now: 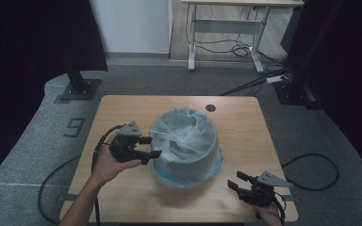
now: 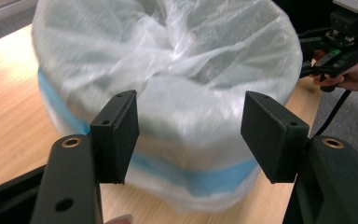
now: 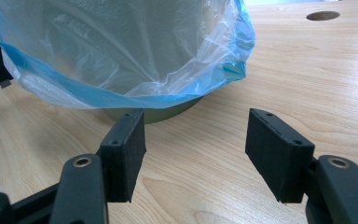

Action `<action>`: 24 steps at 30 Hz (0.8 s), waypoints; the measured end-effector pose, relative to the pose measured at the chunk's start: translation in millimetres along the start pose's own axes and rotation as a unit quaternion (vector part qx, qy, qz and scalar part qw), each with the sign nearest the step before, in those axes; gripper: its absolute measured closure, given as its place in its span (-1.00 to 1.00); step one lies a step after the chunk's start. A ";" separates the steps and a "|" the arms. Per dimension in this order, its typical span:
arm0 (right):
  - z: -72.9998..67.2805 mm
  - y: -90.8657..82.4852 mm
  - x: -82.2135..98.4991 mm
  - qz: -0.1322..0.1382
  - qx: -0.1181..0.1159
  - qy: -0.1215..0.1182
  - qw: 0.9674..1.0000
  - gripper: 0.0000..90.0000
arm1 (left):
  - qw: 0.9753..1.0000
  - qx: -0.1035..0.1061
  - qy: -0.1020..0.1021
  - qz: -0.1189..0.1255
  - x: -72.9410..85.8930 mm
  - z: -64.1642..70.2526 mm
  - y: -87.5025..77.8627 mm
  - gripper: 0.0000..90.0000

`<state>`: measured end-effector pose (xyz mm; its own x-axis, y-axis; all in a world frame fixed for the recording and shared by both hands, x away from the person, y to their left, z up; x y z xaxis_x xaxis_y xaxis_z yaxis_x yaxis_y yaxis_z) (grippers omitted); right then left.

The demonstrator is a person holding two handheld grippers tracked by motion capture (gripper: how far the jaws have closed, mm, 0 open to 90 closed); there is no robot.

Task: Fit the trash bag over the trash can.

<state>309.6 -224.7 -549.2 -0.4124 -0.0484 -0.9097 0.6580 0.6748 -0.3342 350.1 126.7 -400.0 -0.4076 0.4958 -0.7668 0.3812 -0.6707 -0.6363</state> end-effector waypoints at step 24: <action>1.0 2.8 3.8 -0.007 0.006 0.000 1.000 -0.19 | 0.997 -0.021 -0.076 0.014 110.0 -32.4 -13.8 -0.22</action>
Point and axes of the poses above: each handheld gripper's, and its own axes: y roughly forward along the jaws, x roughly out of its underside, z roughly to its right, the point moved 7 cm from there along y, roughly forward along the jaws, and after that the axes turned 1 degree about y, right-handed, at the moved point
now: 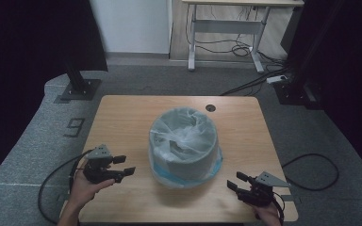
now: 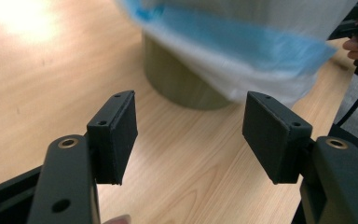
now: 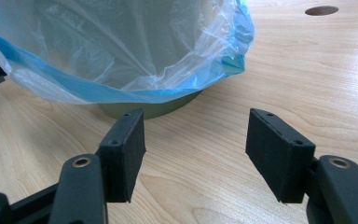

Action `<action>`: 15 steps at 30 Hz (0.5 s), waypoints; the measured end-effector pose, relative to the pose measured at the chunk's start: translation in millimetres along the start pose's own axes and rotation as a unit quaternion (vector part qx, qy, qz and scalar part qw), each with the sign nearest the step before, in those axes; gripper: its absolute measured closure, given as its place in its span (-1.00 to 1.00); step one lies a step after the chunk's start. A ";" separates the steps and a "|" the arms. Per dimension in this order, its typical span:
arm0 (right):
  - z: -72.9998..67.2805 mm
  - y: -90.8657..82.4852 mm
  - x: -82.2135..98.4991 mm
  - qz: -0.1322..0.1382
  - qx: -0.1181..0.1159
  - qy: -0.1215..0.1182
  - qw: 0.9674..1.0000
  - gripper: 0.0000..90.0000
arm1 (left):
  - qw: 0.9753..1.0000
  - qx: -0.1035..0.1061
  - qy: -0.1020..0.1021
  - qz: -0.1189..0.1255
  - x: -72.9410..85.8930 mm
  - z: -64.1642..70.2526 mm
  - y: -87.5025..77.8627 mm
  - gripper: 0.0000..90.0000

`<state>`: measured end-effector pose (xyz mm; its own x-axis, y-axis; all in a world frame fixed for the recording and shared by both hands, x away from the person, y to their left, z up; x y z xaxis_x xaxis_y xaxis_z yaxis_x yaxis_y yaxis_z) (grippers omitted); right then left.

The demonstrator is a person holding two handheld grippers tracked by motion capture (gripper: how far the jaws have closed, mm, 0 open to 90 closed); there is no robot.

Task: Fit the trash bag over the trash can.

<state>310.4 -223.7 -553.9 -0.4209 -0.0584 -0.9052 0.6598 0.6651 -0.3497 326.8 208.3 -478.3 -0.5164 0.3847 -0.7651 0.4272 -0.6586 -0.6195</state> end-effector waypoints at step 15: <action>-1.8 3.4 3.4 -0.012 0.003 -0.009 1.000 -0.19 | 0.999 -0.016 -0.041 -0.023 41.0 -24.8 9.8 -0.23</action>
Point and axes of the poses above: each handheld gripper's, and its own axes: y roughly forward along the jaws, x roughly out of its underside, z roughly to its right, the point moved 7 cm from there along y, roughly forward along the jaws, and after that the axes turned 1 degree about y, right-handed, at the moved point
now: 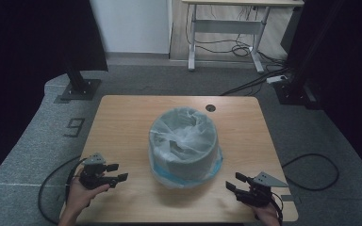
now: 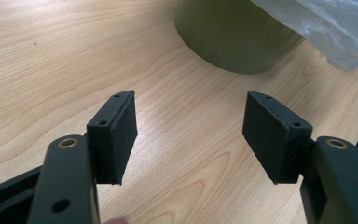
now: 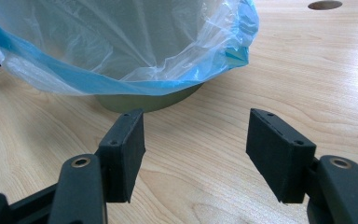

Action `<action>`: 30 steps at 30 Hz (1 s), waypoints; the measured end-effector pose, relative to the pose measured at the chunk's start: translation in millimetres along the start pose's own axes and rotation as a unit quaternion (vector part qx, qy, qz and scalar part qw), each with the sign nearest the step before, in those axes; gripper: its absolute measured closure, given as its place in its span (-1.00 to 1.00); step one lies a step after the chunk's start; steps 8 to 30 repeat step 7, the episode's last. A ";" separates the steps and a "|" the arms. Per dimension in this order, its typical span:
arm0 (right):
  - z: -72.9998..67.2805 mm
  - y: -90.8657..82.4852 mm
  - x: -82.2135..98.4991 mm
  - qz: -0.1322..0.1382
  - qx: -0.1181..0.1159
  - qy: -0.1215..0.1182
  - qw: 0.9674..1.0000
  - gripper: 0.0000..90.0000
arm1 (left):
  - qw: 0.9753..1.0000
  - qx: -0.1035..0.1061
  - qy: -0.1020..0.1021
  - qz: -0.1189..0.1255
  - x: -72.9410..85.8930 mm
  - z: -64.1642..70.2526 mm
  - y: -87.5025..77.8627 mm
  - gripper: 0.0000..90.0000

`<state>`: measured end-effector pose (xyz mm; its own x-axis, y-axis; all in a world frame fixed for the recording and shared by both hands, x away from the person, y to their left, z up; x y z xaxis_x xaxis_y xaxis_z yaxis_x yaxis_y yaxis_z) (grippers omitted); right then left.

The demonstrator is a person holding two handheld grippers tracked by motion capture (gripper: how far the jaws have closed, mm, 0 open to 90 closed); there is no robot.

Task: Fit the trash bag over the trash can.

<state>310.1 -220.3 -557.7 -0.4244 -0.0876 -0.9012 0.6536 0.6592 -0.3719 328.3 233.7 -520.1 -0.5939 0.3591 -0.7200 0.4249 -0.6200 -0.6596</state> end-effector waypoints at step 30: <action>1.8 -1.4 -0.3 0.002 0.004 0.000 1.000 -0.19 | 1.000 0.001 0.004 0.000 1.4 1.9 3.4 -0.23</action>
Point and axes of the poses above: each handheld gripper's, and its own axes: y roughly forward along the jaws, x roughly out of its underside, z roughly to its right, the point moved 7 cm from there along y, roughly forward along the jaws, and after that the axes turned 1 degree about y, right-handed, at the moved point
